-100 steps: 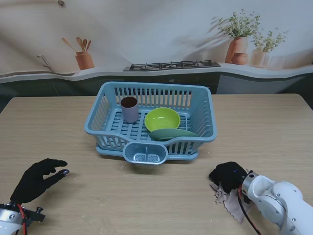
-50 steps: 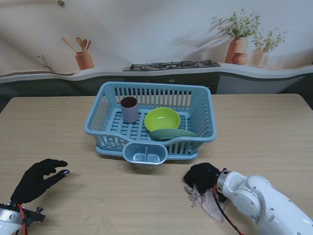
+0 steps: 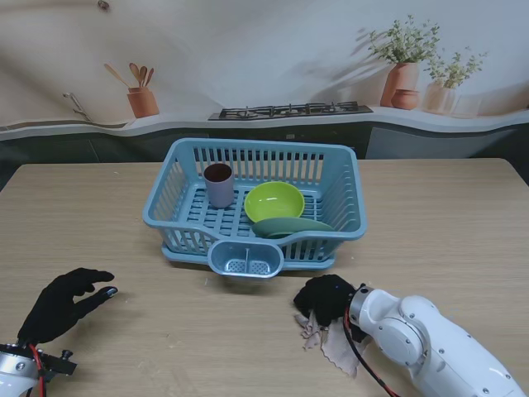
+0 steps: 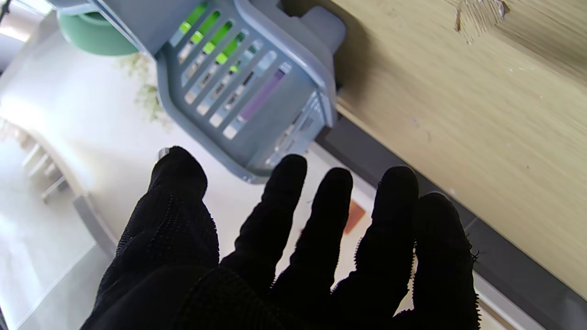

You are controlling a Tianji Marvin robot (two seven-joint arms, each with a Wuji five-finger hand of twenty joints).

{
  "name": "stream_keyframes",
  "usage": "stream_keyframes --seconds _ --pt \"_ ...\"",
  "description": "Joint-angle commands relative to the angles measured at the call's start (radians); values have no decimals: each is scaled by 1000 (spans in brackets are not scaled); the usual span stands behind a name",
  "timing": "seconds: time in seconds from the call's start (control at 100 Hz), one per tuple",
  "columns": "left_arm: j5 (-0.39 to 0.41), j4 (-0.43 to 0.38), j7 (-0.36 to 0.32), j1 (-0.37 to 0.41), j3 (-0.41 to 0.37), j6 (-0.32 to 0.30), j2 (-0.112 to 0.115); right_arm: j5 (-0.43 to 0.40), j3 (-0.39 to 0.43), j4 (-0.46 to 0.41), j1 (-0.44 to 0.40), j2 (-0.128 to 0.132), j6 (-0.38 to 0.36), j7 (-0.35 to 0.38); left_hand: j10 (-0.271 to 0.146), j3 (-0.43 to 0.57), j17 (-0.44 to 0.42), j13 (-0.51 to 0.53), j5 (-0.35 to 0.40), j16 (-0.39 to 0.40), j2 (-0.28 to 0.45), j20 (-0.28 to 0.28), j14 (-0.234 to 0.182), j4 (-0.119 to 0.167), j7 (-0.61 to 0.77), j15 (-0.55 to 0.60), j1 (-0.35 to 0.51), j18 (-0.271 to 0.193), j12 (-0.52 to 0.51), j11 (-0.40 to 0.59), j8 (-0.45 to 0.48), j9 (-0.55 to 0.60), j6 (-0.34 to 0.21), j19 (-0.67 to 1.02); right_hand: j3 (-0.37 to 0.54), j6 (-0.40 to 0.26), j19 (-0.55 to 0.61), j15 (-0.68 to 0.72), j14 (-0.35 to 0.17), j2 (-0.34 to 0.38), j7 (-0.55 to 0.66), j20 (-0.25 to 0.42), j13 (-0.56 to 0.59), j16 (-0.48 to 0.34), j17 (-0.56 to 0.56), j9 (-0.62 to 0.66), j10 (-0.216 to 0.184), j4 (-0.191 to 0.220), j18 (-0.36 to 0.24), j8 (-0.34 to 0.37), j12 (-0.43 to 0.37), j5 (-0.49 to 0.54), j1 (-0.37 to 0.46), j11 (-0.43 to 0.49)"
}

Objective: Clear dishes and wipe the table

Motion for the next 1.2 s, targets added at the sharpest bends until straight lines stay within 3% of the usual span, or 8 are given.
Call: stream_keyframes --seconds 0.0,0.34,0.52,0.71,0.89,1.19 --pt "-2 -7 -13 4 1 3 -5 -28 25 43 -52 17 -8 30 14 -26 -14 -17 25 -1 39 -14 23 27 -11 -4 36 -19 -17 -9 1 -15 -4 -26 -35 69 45 37 15 38 -63 -12 28 14 21 12 -19 -25 -91 -44 -105 -10 35 -149" --pt "-6 -8 -24 4 0 2 -3 -182 247 31 -182 18 -86 -29 14 -29 -14 -18 24 -1 40 -14 21 27 -11 -4 37 -19 -17 -8 1 -16 -4 -26 -29 68 44 38 16 37 -61 -11 24 13 14 10 -19 -26 -90 -43 -105 -9 34 -148" --pt "-5 -9 -24 4 1 4 -3 -218 285 30 -203 16 -80 -68 14 -30 -14 -17 24 -1 39 -14 22 27 -11 -4 38 -19 -17 -9 1 -17 -5 -26 -32 69 46 39 16 40 -62 -10 23 14 15 8 -19 -27 -91 -44 -106 -11 34 -148" --pt "-3 -9 -26 4 2 7 -2 -179 219 34 -157 18 -84 -38 15 -30 -14 -18 24 -1 41 -14 22 27 -11 -4 39 -19 -17 -10 1 -16 -4 -26 -36 68 49 42 13 43 -62 -9 25 16 18 8 -20 -27 -94 -43 -105 -15 34 -147" --pt "-4 -7 -25 2 3 7 -2 -92 91 42 -75 21 -71 22 14 -32 -14 -16 25 -1 39 -14 23 27 -11 -4 39 -19 -17 -9 1 -16 -5 -26 -37 66 48 41 12 44 -61 -9 25 15 18 8 -21 -27 -93 -41 -105 -14 33 -147" --pt "-9 -8 -23 3 3 6 -3 32 -87 51 25 20 -16 52 13 -33 -14 -17 26 -1 41 -14 23 28 -10 -4 39 -19 -17 -8 1 -15 -4 -26 -39 63 48 41 9 44 -62 -9 26 14 18 11 -24 -26 -94 -40 -106 -14 32 -148"
